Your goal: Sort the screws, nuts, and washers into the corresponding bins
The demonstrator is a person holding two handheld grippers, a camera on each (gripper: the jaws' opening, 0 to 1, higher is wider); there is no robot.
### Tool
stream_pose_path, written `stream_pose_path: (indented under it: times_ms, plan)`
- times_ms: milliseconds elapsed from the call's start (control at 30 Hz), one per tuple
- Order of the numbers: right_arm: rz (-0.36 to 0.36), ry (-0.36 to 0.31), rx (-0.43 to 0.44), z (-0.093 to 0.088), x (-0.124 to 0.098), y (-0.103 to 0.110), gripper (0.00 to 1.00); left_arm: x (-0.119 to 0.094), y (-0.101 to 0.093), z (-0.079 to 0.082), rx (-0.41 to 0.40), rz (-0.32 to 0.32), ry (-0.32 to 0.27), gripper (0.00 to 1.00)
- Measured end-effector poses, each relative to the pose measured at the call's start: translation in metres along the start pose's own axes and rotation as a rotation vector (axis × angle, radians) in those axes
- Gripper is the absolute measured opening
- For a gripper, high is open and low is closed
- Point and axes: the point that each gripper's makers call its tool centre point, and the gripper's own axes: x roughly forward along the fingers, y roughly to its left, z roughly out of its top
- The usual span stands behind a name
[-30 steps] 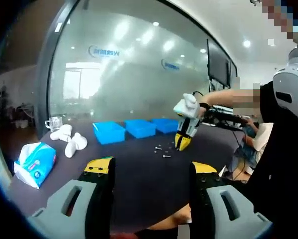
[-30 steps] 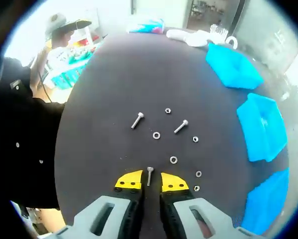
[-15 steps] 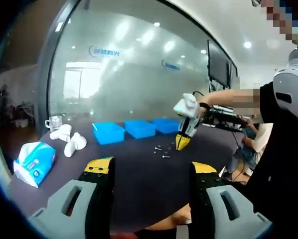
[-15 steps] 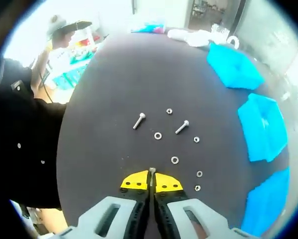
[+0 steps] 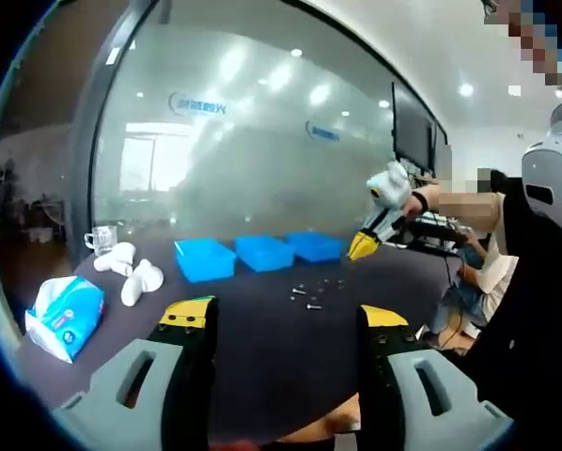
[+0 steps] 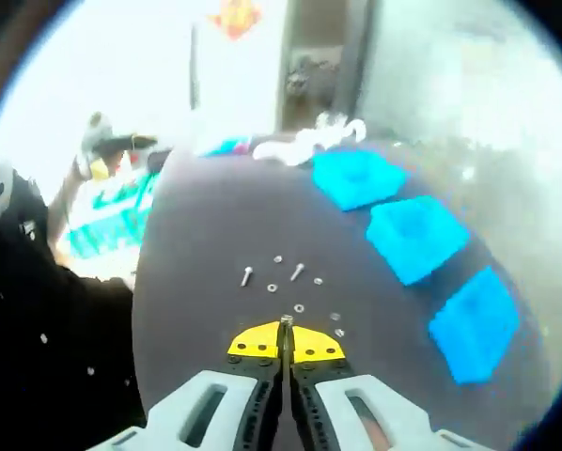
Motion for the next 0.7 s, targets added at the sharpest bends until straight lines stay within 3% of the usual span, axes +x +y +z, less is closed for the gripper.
stream_pose_path:
  times_ms: [167,400,600,700]
  plan:
    - [-0.127,-0.182,0.114,0.000,-0.039,-0.003,0.00,0.005,-0.001,0.004,0.001,-0.010,-0.009,0.55]
    - [-0.370,-0.405,0.242,-0.012,-0.089,-0.013,0.00,0.012,-0.004,0.010,0.010,-0.020,-0.019,0.55]
    - [-0.552,-0.539,0.331,-0.030,-0.127,-0.022,0.00,0.014,-0.005,0.013,0.012,-0.019,-0.024,0.55]
    - [-0.625,-0.564,0.344,-0.041,-0.142,-0.020,0.00,0.014,-0.003,0.015,0.013,-0.010,-0.031,0.55]
